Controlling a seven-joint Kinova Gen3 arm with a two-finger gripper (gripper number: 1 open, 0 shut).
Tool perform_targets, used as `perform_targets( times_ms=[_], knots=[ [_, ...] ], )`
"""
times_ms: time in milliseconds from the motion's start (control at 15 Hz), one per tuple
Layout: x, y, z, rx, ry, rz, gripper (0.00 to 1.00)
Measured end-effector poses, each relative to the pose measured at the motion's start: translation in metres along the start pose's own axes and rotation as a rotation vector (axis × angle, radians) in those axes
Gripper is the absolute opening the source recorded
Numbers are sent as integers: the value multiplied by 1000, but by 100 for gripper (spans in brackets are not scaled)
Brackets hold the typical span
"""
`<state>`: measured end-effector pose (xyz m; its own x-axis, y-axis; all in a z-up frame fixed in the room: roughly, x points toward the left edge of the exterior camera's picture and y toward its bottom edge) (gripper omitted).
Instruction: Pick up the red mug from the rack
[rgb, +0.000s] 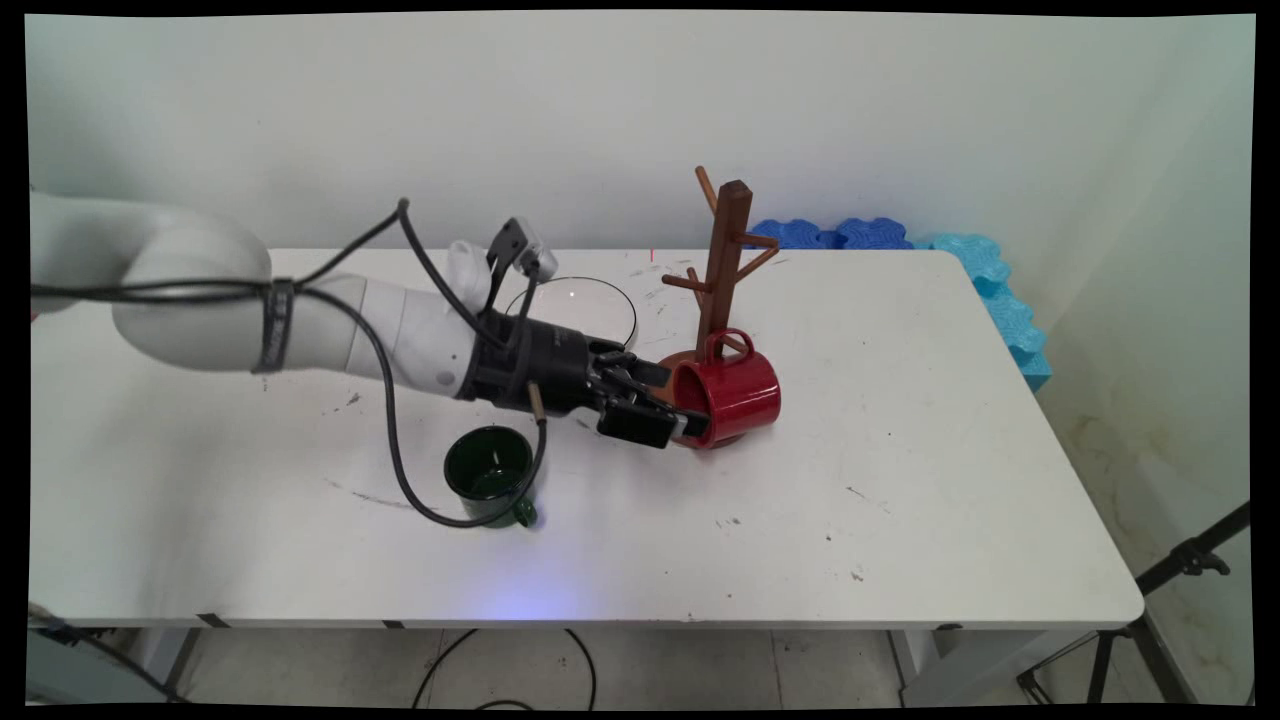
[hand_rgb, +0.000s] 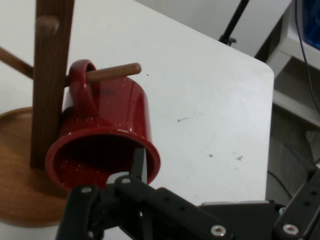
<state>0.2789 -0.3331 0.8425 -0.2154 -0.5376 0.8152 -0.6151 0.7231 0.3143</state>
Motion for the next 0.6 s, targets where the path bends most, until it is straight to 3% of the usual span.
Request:
perform_targets(
  times_ms=[600],
  knots=[
    [-36,-13,18,45,83,-63,100]
  ],
)
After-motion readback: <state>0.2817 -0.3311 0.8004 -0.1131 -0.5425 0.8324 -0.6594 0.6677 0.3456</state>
